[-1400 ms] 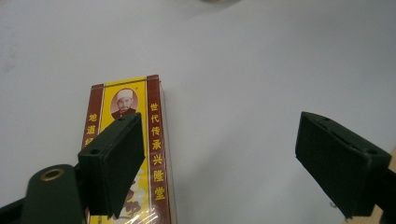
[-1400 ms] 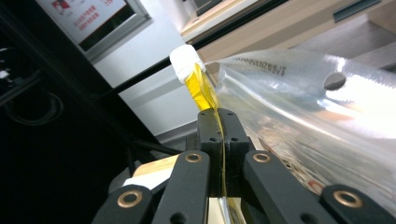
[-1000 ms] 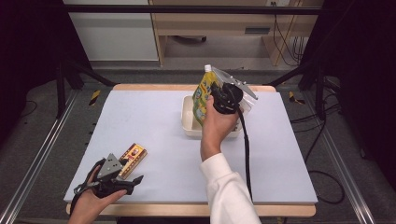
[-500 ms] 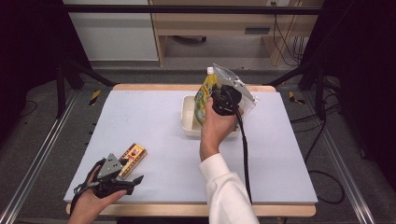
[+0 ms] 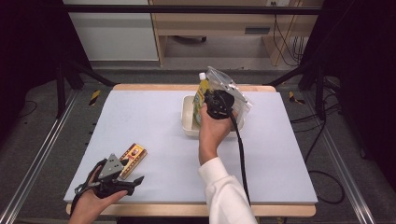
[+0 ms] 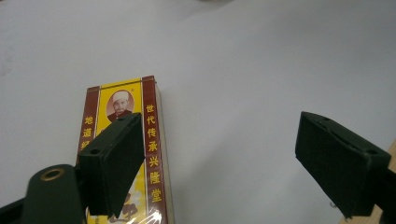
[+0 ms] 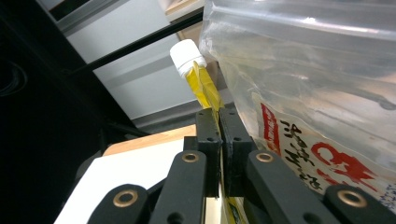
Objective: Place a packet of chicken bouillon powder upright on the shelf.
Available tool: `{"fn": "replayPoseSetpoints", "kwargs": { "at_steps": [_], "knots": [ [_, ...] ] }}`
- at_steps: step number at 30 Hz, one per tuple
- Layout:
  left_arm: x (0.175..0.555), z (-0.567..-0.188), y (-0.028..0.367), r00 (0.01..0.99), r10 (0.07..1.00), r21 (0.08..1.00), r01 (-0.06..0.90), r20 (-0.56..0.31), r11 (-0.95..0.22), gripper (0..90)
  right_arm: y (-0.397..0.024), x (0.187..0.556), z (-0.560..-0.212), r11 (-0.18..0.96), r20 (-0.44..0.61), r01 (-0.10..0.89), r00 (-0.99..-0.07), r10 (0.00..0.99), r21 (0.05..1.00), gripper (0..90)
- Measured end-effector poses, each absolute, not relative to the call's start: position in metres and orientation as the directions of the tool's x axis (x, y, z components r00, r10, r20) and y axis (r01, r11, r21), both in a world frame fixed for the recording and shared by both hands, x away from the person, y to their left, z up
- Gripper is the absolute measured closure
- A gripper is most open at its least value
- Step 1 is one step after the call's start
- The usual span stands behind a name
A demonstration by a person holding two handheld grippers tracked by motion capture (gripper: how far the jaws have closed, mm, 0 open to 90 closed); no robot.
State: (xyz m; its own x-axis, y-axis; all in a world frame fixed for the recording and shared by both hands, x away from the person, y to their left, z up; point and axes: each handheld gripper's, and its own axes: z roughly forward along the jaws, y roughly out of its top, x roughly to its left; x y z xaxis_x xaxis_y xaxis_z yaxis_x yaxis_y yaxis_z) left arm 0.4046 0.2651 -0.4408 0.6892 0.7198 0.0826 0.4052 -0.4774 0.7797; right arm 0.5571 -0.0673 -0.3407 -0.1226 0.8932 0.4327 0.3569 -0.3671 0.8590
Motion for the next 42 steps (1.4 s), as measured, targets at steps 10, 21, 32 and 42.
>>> {"fn": "replayPoseSetpoints", "kwargs": {
  "at_steps": [10,21,32,42],
  "knots": [
    [0.405,-0.441,0.267,0.687,0.721,0.776,0.405,0.090,-0.483,15.4,-0.072,0.554,-0.353,-0.341,0.434,0.380,-0.193,0.880,0.860,78.8],
    [0.406,-0.439,0.270,0.660,0.743,0.786,0.398,0.114,-0.474,13.8,-0.076,0.534,-0.342,-0.269,0.356,0.306,-0.278,0.892,0.913,50.2],
    [0.409,-0.441,0.278,0.620,0.774,0.774,0.425,0.129,-0.469,9.3,-0.090,0.500,-0.346,-0.044,0.149,0.266,-0.386,0.910,0.963,31.0],
    [0.410,-0.444,0.287,0.568,0.810,0.742,0.477,0.148,-0.470,9.3,-0.107,0.484,-0.374,0.063,0.062,0.273,-0.428,0.901,0.960,21.5]
  ]
}}
